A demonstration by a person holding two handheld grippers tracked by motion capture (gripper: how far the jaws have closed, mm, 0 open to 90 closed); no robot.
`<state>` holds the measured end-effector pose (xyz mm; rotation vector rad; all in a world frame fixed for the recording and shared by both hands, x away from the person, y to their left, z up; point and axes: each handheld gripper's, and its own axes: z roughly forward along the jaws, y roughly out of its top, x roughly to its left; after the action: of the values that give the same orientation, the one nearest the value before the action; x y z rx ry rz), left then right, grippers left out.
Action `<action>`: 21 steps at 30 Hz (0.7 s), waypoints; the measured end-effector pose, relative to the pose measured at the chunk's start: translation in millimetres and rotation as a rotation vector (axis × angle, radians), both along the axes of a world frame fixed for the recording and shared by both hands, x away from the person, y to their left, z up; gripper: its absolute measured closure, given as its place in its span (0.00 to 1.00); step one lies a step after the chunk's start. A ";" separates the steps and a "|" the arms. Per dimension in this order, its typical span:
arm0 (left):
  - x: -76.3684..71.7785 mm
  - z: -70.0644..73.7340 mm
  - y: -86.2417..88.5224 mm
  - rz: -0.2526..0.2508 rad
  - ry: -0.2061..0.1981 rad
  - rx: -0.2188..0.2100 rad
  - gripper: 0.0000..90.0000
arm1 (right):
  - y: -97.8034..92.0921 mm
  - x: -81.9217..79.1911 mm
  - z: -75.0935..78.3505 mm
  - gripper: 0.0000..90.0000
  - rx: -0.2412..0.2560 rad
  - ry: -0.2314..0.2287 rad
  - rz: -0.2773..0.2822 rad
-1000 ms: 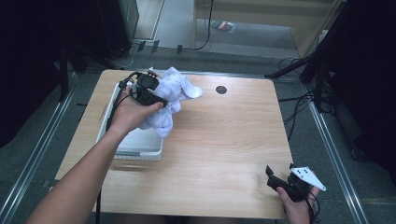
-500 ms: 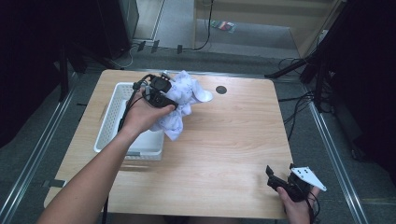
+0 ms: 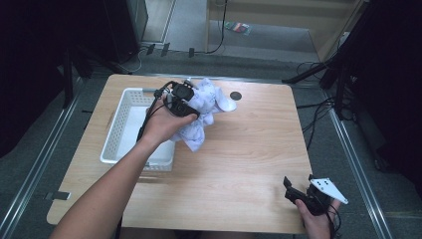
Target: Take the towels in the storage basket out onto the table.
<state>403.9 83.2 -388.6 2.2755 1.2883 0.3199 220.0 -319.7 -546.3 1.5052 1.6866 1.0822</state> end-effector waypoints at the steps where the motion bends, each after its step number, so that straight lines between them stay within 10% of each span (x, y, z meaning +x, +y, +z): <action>1: 0.4 -0.9 -2.2 -0.001 0.000 -0.001 0.66 | -0.1 -0.1 0.0 0.10 0.001 -0.001 0.001; 21: 7.8 -22.7 -43.0 -0.028 0.023 -0.017 0.65 | -0.6 -0.2 0.0 0.10 0.009 -0.009 0.007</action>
<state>411.8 40.2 -411.3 2.2874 1.2646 0.2729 219.7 -320.2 -546.3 1.4987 1.6846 1.1000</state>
